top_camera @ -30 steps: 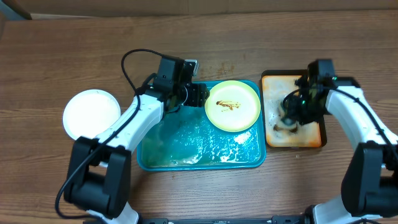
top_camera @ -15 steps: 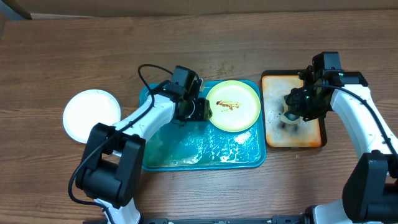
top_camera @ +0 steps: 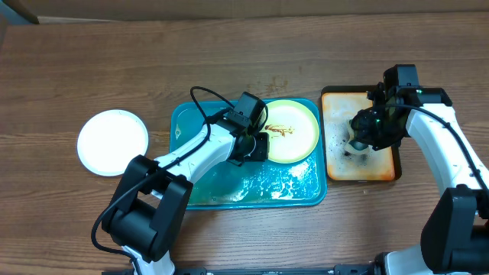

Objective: Clean dirty plates on tray and stack at the side
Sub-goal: 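Grip the yellow plate rim with left gripper and pull it toward center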

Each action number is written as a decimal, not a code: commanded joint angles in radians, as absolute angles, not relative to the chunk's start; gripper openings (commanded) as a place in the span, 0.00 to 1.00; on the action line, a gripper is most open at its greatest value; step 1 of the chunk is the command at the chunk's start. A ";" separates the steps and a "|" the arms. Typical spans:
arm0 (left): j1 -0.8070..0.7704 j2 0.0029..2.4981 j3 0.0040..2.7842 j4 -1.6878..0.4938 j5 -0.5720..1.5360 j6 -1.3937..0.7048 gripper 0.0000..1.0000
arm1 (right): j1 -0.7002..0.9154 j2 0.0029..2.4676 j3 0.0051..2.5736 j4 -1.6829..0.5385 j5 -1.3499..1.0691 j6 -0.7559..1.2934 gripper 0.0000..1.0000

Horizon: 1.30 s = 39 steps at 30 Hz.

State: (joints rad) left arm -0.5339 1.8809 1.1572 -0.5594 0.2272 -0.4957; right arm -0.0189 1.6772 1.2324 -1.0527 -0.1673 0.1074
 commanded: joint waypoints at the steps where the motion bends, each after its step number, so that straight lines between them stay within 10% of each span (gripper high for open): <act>1: -0.526 1.891 1.148 -0.597 0.141 -0.522 0.25 | -0.014 1.659 1.250 -1.054 -0.159 0.104 0.04; 39: -0.316 1.877 1.205 -0.996 0.070 -0.468 0.52 | -0.014 1.659 1.250 -1.062 -0.159 0.104 0.04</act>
State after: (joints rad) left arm -0.3161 1.8778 1.2423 -1.0206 0.0483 -0.4759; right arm -0.0189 1.6772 1.2324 -1.0653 -0.1673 0.1066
